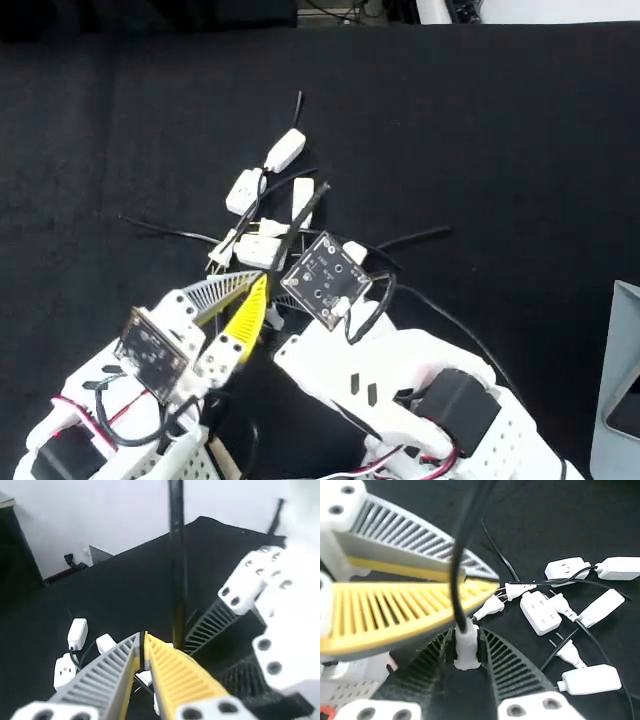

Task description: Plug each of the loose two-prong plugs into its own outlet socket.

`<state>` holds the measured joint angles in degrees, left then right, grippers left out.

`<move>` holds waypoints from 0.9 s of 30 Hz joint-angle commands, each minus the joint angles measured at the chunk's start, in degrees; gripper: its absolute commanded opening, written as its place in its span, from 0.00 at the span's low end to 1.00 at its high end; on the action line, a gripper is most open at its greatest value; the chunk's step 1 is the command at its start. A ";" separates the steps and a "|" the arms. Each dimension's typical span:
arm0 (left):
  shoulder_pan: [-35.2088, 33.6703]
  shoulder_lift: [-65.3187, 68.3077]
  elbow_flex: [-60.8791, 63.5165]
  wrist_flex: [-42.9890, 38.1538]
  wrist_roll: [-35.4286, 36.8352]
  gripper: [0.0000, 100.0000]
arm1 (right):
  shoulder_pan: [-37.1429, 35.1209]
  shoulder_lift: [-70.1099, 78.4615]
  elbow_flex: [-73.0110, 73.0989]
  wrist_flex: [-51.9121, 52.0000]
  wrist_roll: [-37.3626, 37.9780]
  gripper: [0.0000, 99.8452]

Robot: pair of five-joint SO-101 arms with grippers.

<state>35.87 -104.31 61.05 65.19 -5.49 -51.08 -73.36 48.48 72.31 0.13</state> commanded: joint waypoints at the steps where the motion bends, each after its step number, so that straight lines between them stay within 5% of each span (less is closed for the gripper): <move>1: 2.33 0.26 -2.59 0.18 -4.04 0.03 | -0.97 -0.40 0.13 0.26 0.53 0.01; 18: 1.63 0.18 -3.03 3.78 -9.93 0.03 | 0.35 3.65 0.48 0.00 -2.29 0.01; 27: -24.48 0.35 -1.45 3.69 -10.20 0.03 | 16.70 14.02 -1.10 -3.78 -9.49 0.01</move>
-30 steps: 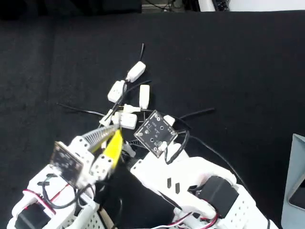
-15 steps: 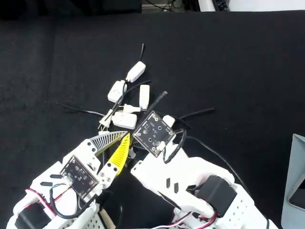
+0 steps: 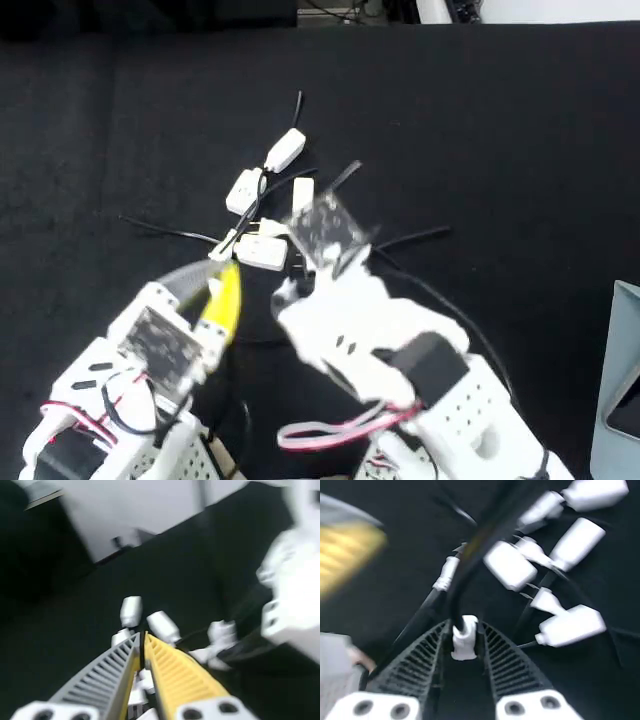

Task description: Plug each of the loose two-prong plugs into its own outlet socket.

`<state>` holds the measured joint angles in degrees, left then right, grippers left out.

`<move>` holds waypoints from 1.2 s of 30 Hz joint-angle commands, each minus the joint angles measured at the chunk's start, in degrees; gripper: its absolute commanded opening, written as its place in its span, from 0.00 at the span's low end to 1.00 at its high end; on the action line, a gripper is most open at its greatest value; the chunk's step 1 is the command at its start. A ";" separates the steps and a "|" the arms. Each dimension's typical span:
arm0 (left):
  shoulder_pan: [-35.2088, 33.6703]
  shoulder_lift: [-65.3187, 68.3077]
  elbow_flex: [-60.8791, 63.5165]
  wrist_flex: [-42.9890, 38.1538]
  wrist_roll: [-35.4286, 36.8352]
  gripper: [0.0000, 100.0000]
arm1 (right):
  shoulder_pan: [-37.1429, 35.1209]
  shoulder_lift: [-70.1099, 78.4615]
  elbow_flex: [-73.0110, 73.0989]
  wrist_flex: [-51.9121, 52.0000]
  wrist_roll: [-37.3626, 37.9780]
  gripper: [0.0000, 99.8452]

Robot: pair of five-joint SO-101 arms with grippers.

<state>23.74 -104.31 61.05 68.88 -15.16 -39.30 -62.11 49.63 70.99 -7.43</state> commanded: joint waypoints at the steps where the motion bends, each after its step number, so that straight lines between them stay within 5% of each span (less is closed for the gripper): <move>1: -14.73 0.35 -0.66 0.00 -0.62 0.04 | 6.33 3.91 -1.89 -3.16 -2.37 0.01; 8: -22.37 2.73 6.73 -0.35 -6.68 0.10 | 12.40 10.07 4.53 -14.07 -3.69 0.01; 16: -22.64 23.30 3.12 -2.90 -13.45 0.10 | 19.78 16.92 7.96 -20.40 -4.13 0.01; 23: -23.69 44.92 -4.26 -3.34 -22.51 0.28 | 20.04 22.64 9.19 -25.67 -7.30 0.01; 36: -33.80 70.95 -13.93 -19.69 -47.56 0.23 | 20.04 24.66 9.19 -25.93 -7.30 0.01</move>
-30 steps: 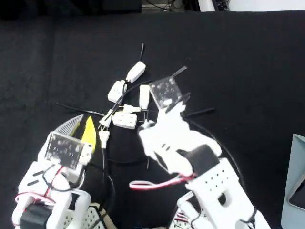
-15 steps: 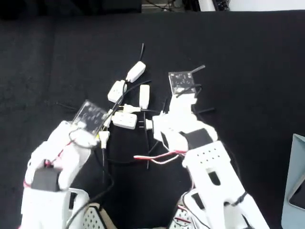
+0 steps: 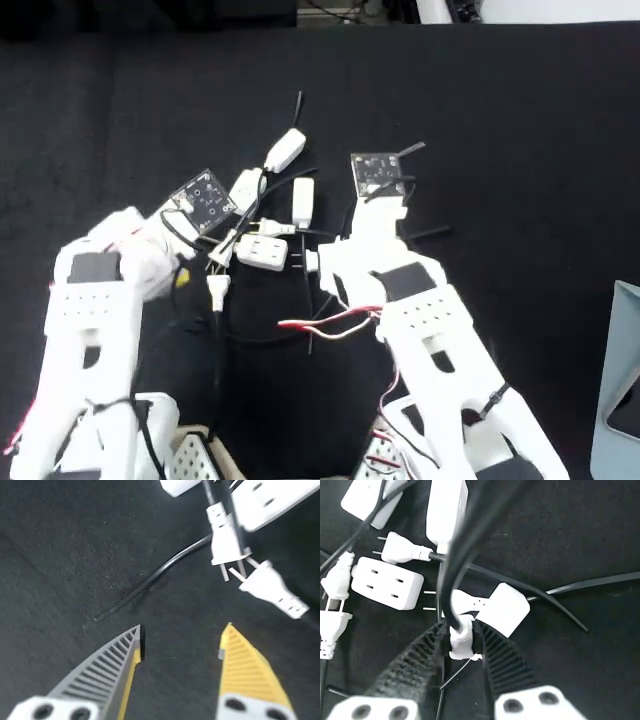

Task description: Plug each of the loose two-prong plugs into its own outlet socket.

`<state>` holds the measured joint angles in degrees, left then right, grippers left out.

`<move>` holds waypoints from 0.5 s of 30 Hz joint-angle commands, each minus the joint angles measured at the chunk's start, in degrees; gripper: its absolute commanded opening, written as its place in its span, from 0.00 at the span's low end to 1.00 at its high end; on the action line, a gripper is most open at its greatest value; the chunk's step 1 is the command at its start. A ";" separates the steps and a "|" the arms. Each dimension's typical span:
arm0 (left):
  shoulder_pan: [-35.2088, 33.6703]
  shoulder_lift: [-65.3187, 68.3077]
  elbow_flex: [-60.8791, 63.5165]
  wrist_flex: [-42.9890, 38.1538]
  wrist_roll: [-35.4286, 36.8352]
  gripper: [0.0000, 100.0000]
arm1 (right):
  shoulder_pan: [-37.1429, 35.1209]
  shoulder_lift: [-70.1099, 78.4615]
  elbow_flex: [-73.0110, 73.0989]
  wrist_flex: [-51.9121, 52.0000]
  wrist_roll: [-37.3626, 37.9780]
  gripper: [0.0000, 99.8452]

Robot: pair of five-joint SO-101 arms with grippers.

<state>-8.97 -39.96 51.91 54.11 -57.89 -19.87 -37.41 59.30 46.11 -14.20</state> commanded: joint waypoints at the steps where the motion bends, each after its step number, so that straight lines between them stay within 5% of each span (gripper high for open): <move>1: -1.10 8.88 -5.49 -6.07 -5.63 0.22 | 0.62 -0.04 -0.48 -1.05 -0.53 0.01; 15: -0.75 42.99 -25.36 -9.67 -6.33 0.21 | 0.62 -0.13 -0.48 -0.88 -0.53 0.01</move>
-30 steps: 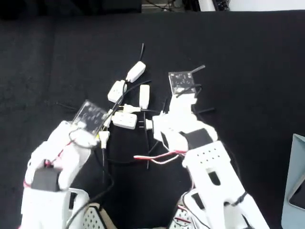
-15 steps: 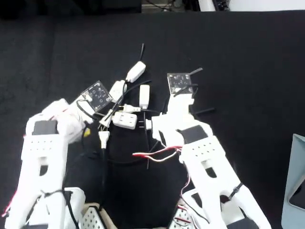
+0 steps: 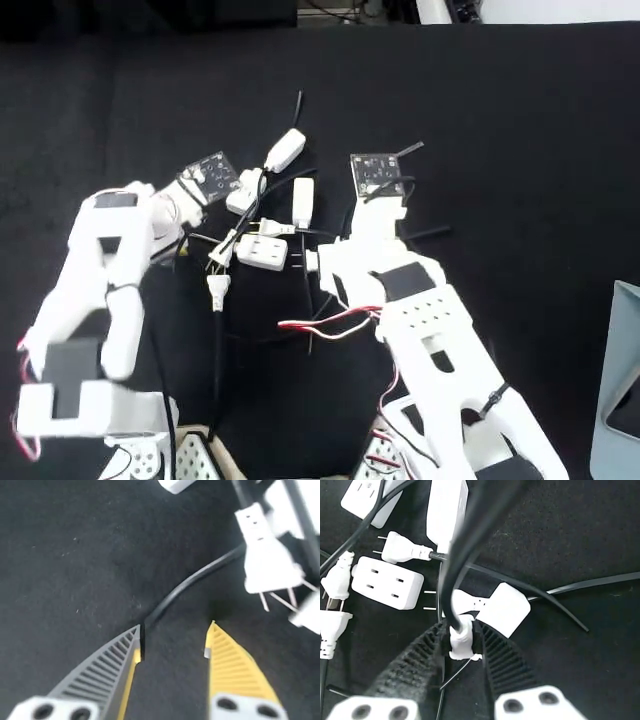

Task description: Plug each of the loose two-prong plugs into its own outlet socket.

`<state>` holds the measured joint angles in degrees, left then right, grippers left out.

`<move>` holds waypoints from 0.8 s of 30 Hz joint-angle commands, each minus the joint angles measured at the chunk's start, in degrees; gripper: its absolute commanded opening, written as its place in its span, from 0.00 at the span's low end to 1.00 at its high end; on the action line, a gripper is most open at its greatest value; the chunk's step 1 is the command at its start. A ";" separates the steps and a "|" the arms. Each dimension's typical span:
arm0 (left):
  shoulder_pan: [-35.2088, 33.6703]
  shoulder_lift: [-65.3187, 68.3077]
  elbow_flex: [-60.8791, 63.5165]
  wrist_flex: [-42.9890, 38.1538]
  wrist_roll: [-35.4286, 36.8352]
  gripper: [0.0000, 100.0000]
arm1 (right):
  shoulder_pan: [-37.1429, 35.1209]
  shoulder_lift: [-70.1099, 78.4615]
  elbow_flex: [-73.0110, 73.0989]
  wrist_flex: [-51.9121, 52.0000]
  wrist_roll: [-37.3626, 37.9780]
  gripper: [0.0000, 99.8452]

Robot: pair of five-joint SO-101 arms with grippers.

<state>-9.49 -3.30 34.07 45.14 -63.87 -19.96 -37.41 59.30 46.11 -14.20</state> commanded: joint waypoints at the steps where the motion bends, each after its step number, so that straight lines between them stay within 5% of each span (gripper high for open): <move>1: -0.22 8.18 -8.75 -0.62 -0.35 0.21 | 0.70 -0.13 -0.48 -0.88 -0.53 0.01; 10: -0.48 13.71 -9.54 1.14 -0.62 0.17 | 0.70 -0.22 -0.48 -0.70 -0.53 0.01; 15: -0.22 8.70 -9.10 11.25 -0.88 0.02 | 0.70 -0.22 -0.48 -0.70 -0.53 0.01; 24: -0.22 0.53 -9.10 27.25 -3.96 0.03 | 0.70 -0.31 -0.48 -0.70 -0.53 0.01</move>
<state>-9.49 1.63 25.63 67.21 -65.01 -19.96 -37.41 59.30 46.11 -14.20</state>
